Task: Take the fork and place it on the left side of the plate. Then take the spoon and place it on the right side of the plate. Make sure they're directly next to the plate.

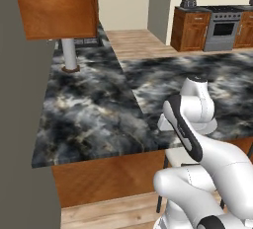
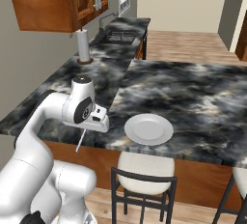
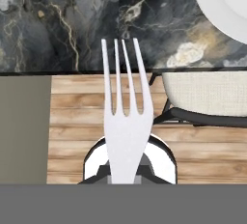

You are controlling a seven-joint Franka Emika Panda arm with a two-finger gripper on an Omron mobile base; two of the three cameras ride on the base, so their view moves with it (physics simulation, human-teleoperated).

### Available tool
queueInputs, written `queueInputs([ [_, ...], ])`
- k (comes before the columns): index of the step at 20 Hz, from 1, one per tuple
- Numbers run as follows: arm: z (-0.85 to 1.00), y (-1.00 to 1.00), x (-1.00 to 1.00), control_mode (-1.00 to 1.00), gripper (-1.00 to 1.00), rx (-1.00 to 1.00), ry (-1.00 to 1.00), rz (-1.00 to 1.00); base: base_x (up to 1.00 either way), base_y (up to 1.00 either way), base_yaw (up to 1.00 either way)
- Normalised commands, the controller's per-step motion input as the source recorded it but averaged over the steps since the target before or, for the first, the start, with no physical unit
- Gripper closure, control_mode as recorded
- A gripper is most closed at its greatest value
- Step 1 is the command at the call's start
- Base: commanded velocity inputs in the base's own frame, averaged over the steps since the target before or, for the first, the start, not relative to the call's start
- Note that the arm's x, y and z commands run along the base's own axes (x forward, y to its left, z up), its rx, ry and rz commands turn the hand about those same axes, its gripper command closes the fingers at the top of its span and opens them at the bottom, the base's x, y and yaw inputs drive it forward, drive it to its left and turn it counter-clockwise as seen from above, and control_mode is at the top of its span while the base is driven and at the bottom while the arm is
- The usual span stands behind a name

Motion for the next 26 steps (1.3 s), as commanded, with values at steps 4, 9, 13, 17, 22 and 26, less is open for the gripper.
queueInputs([
  [4,0.00,0.00,0.00,1.00,1.00,0.00,0.00,0.00,0.00,0.00,0.00],
  [9,0.00,0.00,0.00,1.00,1.00,0.00,0.00,0.00,0.00,0.00,0.00],
  [13,0.00,0.00,0.00,1.00,1.00,0.00,0.00,0.00,0.00,0.00,0.00],
  [17,0.00,0.00,0.00,1.00,1.00,0.00,0.00,0.00,0.00,0.00,0.00],
  [22,0.00,0.00,0.00,-1.00,1.00,0.00,0.00,0.00,0.00,0.00,0.00],
  [26,0.00,0.00,0.00,-1.00,1.00,0.00,0.00,0.00,0.00,0.00,0.00],
])
